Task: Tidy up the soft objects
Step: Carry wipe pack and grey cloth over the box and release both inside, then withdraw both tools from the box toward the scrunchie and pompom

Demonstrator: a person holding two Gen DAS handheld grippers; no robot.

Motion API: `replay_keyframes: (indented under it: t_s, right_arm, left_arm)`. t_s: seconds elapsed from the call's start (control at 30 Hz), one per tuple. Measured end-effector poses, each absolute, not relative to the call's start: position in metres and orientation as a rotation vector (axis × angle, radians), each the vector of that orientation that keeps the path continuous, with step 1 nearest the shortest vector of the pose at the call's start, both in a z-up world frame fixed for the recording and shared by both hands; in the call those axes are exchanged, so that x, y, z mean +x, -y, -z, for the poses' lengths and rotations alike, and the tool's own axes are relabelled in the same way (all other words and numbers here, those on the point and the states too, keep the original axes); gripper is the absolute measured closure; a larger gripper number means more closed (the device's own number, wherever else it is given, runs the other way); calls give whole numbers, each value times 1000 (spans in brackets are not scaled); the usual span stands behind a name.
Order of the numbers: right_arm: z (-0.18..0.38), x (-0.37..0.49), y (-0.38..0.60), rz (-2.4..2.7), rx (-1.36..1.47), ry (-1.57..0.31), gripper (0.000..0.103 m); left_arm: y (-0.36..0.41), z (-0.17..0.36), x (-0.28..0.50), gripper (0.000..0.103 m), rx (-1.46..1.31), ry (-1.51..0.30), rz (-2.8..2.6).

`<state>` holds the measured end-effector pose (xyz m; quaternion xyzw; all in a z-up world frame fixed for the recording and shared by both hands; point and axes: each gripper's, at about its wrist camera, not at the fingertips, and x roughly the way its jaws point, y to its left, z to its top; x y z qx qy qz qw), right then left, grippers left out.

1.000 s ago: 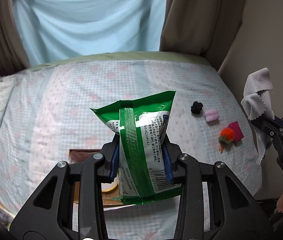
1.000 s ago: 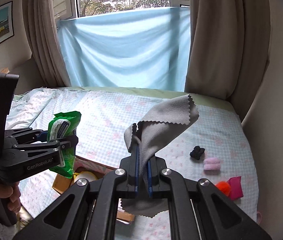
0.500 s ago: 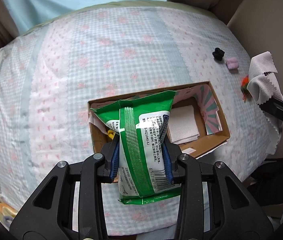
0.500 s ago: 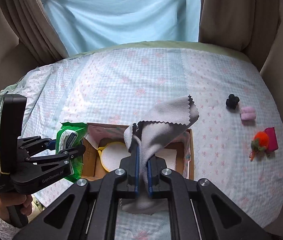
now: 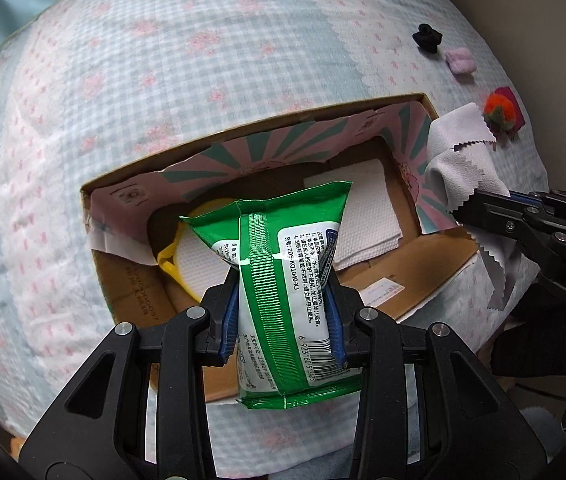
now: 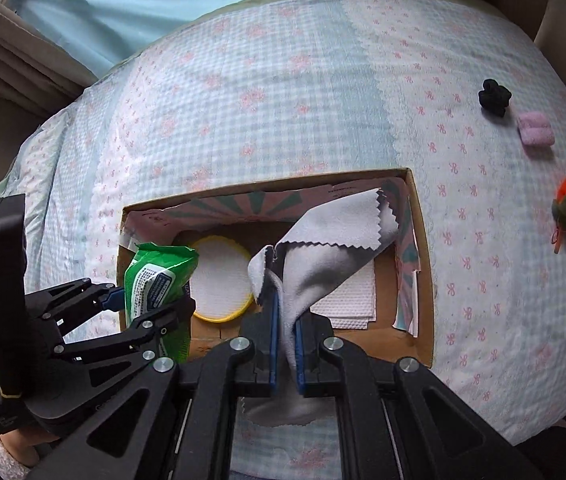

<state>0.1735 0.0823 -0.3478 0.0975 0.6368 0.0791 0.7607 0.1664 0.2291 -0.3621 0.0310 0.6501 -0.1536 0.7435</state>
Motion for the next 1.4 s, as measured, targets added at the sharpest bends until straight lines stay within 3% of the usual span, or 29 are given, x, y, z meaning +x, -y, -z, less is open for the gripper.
replay_keyframes:
  t_s: [0.37, 0.4, 0.43, 0.47, 0.5, 0.53, 0.57, 1.03, 1.4]
  right_arm:
    - [398, 201, -74, -168, 281, -1480, 97]
    - [400, 203, -74, -171, 295, -1485, 96]
    - [401, 204, -73, -166, 301, -1491, 96]
    - [402, 205, -73, -155, 297, -1493, 87]
    - [403, 205, -72, -150, 298, -1493, 75]
    - [405, 205, -70, -151, 307, -1499, 27]
    - [406, 204, -68, -154, 322, -1502, 0]
    - [377, 172, -67, -178, 329, -1431, 0]
    - [285, 124, -63, -174, 192, -1281, 0]
  left_arm:
    - [-197, 418, 183, 70, 155, -1512, 418]
    - [-196, 420, 183, 67, 163, -1515, 420]
    - [-195, 420, 184, 49, 171, -1516, 419]
    - [-194, 420, 184, 30, 180, -1514, 420]
    - [-193, 419, 184, 1, 189, -1510, 431]
    - [-193, 418, 184, 0, 204, -1504, 430]
    - [-194, 417, 184, 0, 224, -1496, 416]
    - [-237, 391, 160, 0, 136, -1460, 287]
    - [-243, 296, 121, 0, 147, -1265, 205]
